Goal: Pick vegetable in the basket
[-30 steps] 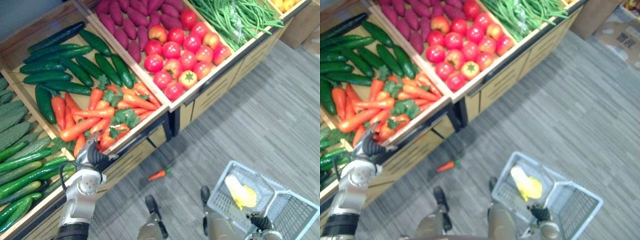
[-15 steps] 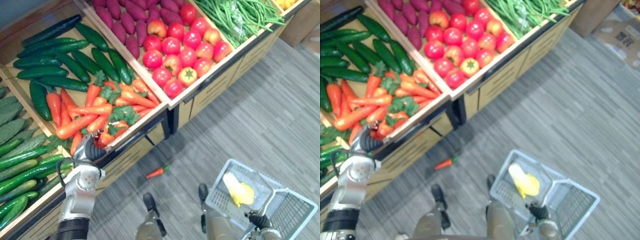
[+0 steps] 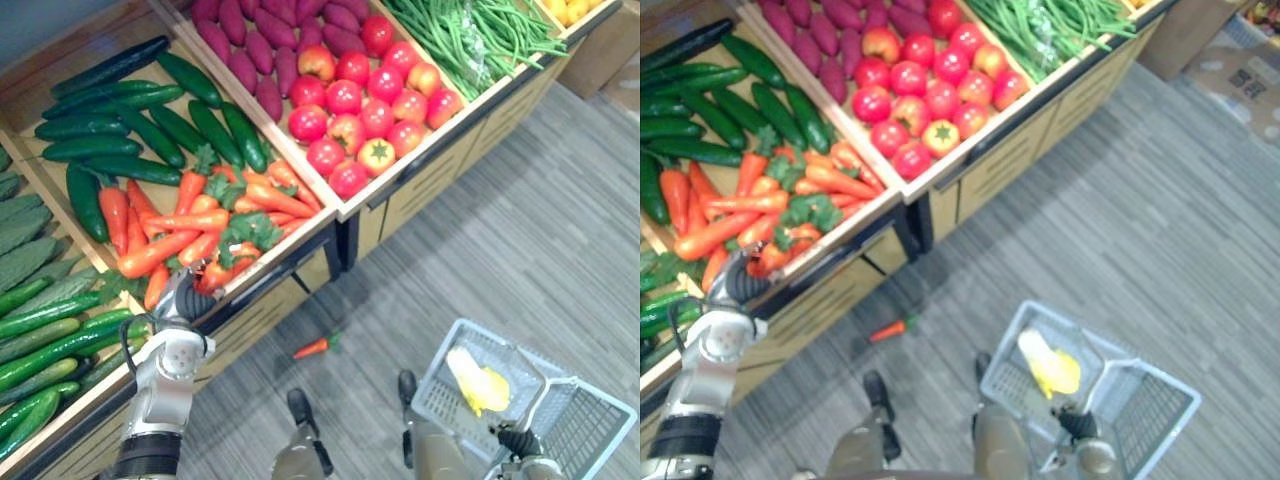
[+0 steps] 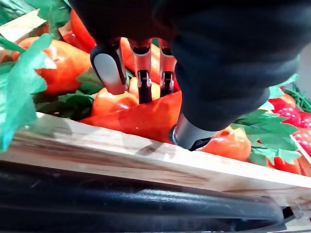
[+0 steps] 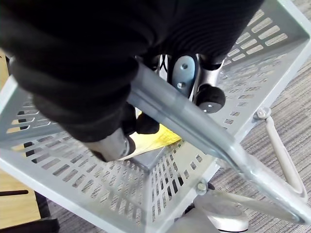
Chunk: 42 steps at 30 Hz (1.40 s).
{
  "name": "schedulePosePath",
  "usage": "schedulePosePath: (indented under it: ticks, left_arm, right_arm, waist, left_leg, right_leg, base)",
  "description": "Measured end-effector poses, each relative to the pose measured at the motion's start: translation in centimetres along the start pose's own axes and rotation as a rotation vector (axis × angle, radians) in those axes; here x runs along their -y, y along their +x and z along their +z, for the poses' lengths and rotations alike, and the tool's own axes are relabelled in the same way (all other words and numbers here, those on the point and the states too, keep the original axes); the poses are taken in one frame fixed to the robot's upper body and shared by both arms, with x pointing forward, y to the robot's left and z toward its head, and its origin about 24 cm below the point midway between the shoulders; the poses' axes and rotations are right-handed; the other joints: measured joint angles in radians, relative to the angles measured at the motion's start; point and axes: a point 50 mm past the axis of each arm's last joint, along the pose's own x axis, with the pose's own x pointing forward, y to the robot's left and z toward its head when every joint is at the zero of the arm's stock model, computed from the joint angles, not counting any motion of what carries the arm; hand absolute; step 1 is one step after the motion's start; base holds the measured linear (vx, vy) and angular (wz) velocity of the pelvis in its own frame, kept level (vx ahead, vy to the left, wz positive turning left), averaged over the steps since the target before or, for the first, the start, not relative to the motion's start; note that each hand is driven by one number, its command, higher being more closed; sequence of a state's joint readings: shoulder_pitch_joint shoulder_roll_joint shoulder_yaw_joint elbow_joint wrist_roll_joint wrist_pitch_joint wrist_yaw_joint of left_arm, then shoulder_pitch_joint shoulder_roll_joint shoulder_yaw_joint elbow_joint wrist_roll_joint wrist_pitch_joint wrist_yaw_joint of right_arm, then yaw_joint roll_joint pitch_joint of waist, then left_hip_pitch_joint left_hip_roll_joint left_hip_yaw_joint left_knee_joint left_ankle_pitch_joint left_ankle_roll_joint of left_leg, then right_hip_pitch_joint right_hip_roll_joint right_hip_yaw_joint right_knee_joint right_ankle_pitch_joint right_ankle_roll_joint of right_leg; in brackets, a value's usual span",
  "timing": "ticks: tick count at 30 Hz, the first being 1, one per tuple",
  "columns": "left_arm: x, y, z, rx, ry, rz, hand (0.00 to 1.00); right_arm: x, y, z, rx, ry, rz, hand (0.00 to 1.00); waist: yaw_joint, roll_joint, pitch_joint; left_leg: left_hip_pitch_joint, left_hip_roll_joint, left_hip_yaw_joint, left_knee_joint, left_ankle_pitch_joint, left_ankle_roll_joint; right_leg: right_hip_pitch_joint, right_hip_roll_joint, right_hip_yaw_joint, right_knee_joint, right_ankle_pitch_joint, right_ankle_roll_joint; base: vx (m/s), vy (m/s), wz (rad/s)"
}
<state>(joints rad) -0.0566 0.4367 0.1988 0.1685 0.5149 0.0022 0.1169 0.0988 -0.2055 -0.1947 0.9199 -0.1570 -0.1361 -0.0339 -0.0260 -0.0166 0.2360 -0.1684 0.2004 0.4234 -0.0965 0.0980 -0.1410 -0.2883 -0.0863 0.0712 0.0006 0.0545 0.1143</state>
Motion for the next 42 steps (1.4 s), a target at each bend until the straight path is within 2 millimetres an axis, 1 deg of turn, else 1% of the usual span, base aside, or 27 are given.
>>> schedulePosePath:
  ticks: [4,9,20,24,28,34,42]
  left_arm:
    - [-0.3,-0.9,0.1,0.019,0.008,0.022,1.00]
    - [-0.4,-1.7,-0.2,0.023,0.020,0.033,1.00]
    - [-0.2,-2.0,-0.3,0.011,0.004,0.059,1.00]
    - [0.1,-2.3,-0.3,-0.006,-0.023,0.091,1.00]
    - [0.6,-2.9,-0.6,-0.044,-0.066,0.159,1.00]
    - [1.2,-3.5,-0.7,-0.071,-0.105,0.227,1.00]
    - [1.5,-4.3,-0.8,-0.112,-0.186,0.327,1.00]
  right_arm:
    - [0.4,0.0,-0.1,-0.006,0.019,-0.018,1.00]
    - [0.5,-0.1,-0.5,-0.022,0.027,-0.023,1.00]
    - [0.6,-0.1,-0.5,-0.019,0.032,-0.030,1.00]
    - [0.6,-0.1,-0.5,-0.017,0.030,-0.032,1.00]
    - [0.6,-0.1,-0.7,-0.024,0.031,-0.037,1.00]
    - [0.5,-0.1,-0.8,-0.026,0.033,-0.048,1.00]
    - [0.3,-0.2,-0.9,-0.029,0.031,-0.060,1.00]
  waist:
    - [0.000,0.009,0.001]
    - [0.002,0.011,0.001]
    - [0.003,0.014,0.000]
    - [0.003,0.020,0.000]
    - [0.003,0.029,-0.004]
    - [0.003,0.032,-0.007]
    - [0.006,0.033,-0.009]
  left_leg:
    - [0.001,-0.003,-0.015,0.000,0.002,0.002]
    - [0.004,-0.005,-0.025,0.000,0.005,0.006]
    - [0.008,-0.009,-0.026,0.000,0.007,0.009]
    - [0.016,-0.009,-0.029,0.000,0.007,0.009]
    - [0.020,-0.008,-0.032,0.000,0.008,0.010]
    - [0.035,-0.010,-0.047,0.000,0.008,0.011]
    - [0.046,-0.010,-0.052,0.000,0.009,0.012]
  right_leg:
    - [0.010,-0.003,-0.014,0.000,-0.001,-0.001]
    - [0.018,-0.006,-0.022,0.002,-0.002,-0.003]
    - [0.022,-0.010,-0.023,0.003,-0.003,-0.004]
    - [0.033,-0.010,-0.027,0.003,-0.004,-0.006]
    - [0.038,-0.010,-0.030,0.006,-0.005,-0.007]
    - [0.054,-0.013,-0.042,0.021,-0.018,-0.007]
    - [0.069,-0.014,-0.048,0.020,-0.019,-0.006]
  base:
    - [0.02,-0.013,0.09]
    - [0.00,-0.008,0.06]
    - [0.01,-0.003,0.00]
    - [0.02,-0.007,0.01]
    - [0.00,0.000,0.00]
    - [0.00,-0.004,0.05]
    - [0.01,-0.004,0.02]
